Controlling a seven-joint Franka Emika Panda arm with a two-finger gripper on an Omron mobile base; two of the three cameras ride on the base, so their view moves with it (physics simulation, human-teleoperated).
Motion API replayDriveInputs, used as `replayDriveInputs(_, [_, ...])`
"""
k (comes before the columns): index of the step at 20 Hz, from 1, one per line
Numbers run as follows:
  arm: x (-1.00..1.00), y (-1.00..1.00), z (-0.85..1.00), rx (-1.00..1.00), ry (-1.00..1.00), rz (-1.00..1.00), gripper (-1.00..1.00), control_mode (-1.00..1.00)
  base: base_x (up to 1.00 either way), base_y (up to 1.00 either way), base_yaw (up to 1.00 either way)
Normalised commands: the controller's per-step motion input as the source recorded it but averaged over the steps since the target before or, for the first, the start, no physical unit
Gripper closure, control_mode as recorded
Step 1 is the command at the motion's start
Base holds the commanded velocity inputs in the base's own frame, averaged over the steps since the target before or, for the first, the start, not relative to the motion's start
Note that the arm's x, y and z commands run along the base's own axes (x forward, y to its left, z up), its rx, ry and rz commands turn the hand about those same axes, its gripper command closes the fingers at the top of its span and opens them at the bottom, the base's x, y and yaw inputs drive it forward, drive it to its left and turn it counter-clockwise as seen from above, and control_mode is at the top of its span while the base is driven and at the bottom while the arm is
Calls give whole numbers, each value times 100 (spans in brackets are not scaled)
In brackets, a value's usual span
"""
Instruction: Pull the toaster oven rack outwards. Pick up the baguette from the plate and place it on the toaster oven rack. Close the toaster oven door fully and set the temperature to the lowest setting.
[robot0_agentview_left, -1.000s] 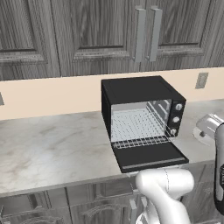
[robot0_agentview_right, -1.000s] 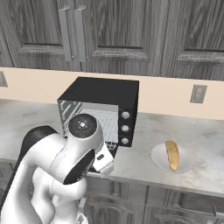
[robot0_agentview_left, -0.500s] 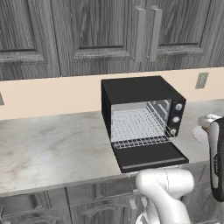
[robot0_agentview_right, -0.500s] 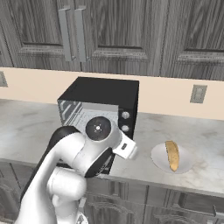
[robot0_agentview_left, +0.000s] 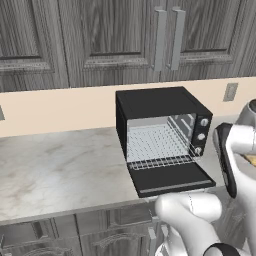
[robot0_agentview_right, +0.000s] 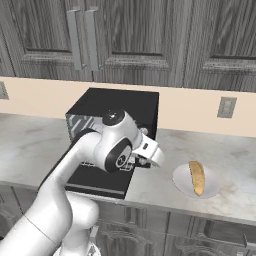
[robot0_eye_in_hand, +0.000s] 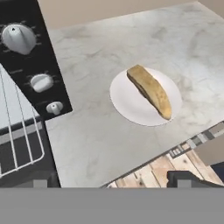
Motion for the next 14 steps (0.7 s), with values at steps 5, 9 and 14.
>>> replayDriveInputs(5, [9,-100,0,4,1,1,-100,-100,0,0,0])
replayDriveInputs(9, [32,-83,-5,0,3,3,-100,-100,0,0,0])
replayDriveInputs(14, [32,-42,-10,0,4,1,-100,-100,0,0,0])
